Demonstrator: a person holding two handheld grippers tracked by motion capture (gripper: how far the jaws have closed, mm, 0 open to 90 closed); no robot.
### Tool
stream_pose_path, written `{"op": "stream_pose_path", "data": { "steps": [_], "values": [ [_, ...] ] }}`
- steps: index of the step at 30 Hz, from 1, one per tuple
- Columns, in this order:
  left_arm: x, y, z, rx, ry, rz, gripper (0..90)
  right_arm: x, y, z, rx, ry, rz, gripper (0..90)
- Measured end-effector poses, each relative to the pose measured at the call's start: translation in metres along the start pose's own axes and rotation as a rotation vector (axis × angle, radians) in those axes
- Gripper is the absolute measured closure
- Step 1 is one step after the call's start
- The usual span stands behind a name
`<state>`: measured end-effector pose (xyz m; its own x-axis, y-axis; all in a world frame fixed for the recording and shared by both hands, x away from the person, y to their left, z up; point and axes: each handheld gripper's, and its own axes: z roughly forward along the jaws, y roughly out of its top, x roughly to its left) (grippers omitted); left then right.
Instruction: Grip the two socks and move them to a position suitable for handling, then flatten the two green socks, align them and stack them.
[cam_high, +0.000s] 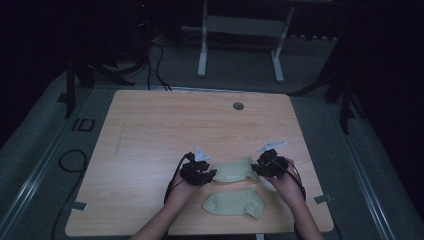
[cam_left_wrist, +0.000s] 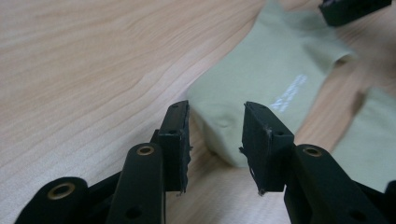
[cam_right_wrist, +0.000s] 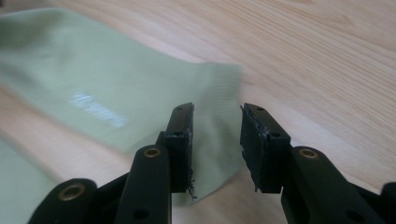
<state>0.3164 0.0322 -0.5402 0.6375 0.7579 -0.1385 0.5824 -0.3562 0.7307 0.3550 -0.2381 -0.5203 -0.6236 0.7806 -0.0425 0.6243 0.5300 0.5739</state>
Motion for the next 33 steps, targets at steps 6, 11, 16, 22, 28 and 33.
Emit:
{"op": "stream_pose_path", "data": {
  "steps": [6,11,16,22,28,33],
  "values": [
    [-0.021,-0.007,-0.015,-0.009,-0.066,0.049,64.4,0.024,-0.011,-0.017,-0.025,0.032,-0.050,62.2],
    [-0.033,-0.016,-0.024,0.006,-0.114,0.073,63.3,0.036,-0.026,-0.030,-0.030,0.050,-0.067,62.2],
    [-0.038,-0.026,-0.032,0.037,-0.132,0.078,55.0,0.044,-0.042,-0.037,-0.014,0.067,-0.067,61.5],
    [-0.036,-0.045,-0.036,0.088,-0.120,0.074,49.8,0.047,-0.061,-0.043,0.006,0.071,-0.051,60.1],
    [-0.038,-0.055,-0.036,0.115,-0.117,0.077,46.4,0.054,-0.077,-0.041,0.040,0.060,-0.060,57.3],
    [-0.045,-0.060,-0.035,0.135,-0.116,0.105,46.4,0.059,-0.086,-0.040,0.033,0.043,-0.057,56.9]
  ]
}}
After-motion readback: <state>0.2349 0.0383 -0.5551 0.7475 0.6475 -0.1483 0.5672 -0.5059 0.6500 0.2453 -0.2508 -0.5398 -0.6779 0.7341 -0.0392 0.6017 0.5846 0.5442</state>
